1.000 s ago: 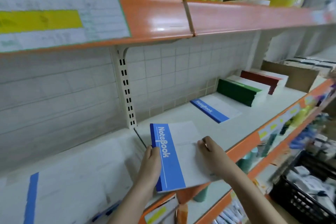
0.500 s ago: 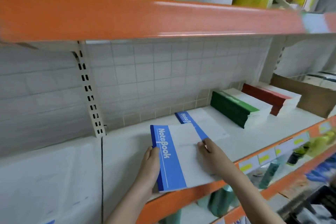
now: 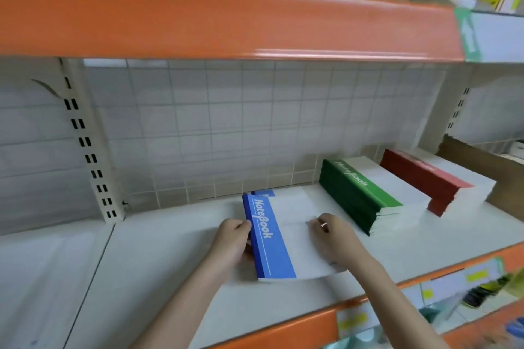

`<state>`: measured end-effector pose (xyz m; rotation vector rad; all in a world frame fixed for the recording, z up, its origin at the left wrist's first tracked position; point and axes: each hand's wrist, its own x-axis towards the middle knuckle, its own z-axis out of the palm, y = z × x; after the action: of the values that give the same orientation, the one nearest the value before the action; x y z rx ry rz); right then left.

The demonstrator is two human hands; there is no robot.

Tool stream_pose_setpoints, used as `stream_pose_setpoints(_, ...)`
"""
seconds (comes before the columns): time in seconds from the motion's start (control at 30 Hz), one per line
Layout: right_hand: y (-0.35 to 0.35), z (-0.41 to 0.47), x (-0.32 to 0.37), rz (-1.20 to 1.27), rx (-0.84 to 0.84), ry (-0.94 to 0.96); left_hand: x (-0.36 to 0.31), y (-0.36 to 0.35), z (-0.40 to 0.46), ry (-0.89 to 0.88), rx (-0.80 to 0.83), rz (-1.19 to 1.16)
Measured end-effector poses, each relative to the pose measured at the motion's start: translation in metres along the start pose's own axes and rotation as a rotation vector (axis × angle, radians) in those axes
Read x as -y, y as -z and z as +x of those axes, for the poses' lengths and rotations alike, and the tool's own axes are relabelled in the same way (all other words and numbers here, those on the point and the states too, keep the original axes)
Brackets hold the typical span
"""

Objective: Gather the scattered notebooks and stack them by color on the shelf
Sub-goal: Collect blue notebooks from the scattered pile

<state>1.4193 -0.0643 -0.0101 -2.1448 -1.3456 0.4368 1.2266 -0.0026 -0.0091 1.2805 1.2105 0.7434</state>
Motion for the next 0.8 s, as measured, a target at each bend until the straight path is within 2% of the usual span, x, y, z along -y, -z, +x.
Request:
stream_pose_setpoints(0.3, 0.008, 0.056, -0.010, -0.036, 0.017, 0.023, -0.002, -0.030, 0.048, -0.050, -0.063, 0.212)
stream_pose_setpoints(0.53, 0.001, 0.070, -0.014, -0.066, 0.019, 0.050, 0.002, -0.033, 0.056, -0.163, -0.178, 0.482)
stream_pose_setpoints(0.8, 0.003, 0.082, -0.022, -0.071, 0.034, 0.124, 0.010, -0.034, 0.056, -0.200, -0.145, 0.482)
